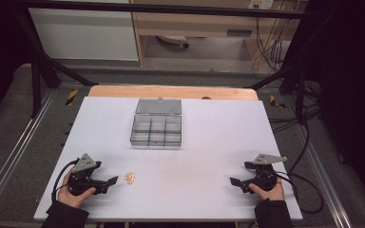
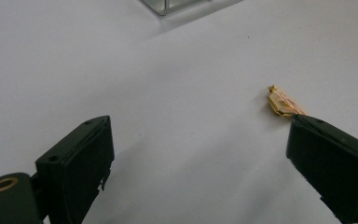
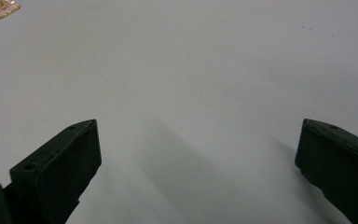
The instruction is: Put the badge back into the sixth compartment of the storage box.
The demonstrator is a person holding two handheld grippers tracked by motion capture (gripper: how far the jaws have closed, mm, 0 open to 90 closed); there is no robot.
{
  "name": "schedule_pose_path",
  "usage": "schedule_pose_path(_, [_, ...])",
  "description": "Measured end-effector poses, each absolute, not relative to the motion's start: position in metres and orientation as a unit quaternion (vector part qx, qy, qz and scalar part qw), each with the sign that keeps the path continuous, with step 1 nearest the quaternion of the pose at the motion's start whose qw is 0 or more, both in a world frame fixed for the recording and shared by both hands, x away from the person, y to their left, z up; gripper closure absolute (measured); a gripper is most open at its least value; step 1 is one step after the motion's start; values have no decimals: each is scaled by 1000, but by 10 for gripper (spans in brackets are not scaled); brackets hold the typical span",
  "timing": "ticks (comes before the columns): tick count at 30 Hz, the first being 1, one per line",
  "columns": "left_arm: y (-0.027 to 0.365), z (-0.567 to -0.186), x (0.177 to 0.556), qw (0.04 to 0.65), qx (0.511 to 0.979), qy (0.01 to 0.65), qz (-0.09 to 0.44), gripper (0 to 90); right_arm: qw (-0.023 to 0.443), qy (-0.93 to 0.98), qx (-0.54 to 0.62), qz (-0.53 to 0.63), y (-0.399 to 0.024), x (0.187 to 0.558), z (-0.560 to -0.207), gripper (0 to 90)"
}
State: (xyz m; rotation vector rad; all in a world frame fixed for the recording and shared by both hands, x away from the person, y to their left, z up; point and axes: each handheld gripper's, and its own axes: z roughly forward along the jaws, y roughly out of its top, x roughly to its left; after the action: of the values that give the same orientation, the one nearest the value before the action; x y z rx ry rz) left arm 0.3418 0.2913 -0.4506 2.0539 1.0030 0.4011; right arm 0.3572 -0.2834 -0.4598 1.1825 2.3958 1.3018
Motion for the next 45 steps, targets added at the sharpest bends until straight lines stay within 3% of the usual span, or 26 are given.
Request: schedule_pose_path(45, [271,-440,345,395,807,410,158,93,79,810,391,430,-282,356,-461,6])
